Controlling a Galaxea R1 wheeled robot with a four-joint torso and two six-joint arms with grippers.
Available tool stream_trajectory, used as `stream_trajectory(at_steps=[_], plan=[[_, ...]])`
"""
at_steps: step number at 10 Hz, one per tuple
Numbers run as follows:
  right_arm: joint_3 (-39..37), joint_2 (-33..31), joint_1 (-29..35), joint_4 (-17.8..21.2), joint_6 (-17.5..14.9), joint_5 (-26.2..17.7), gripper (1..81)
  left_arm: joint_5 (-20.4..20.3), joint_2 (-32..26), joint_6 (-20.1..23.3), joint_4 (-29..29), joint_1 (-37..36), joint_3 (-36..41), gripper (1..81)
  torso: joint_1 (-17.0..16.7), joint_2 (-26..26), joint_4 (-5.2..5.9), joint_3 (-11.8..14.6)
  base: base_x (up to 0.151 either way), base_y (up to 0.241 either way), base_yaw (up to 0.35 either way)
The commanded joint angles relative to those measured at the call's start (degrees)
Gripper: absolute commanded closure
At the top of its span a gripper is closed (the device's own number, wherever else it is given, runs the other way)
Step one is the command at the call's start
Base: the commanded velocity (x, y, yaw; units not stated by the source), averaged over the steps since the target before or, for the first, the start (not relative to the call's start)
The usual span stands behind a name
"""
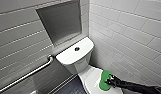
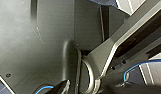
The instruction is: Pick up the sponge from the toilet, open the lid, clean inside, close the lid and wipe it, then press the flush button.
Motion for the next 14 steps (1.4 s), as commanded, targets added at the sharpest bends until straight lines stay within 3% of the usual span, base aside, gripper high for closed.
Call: stream_trajectory(at_steps=[1,7,9,12,14], plan=[[10.4,-10.3,-4.1,0.7,1.2,1.2,81.1,2.1,-0.9,0.3,0.9,0.5,0.5,1.0,0.0,0.0,0.00,0.0,0.000,0.000,0.000],[26.7,-26.2,-15.2,1.9,1.3,14.3,81.1,2.2,0.1,0.4,2.0,0.5,0.5,1.0,0.0,0.0,0.02,0.0,0.000,0.000,0.000],[29.0,-29.4,-20.1,2.1,1.2,19.1,81.1,2.2,0.2,0.4,2.2,0.5,0.5,1.0,0.0,0.0,0.02,0.0,0.000,0.000,0.000],[32.4,-32.2,-27.6,1.6,1.2,20.8,81.1,2.2,0.1,0.4,2.2,0.5,0.5,1.0,0.0,0.0,0.02,0.0,0.000,0.000,0.000],[33.9,-33.8,-33.8,1.4,0.9,26.4,81.1,2.2,0.3,0.4,2.3,0.5,0.5,1.0,0.0,0.0,0.02,0.0,0.000,0.000,0.000]])
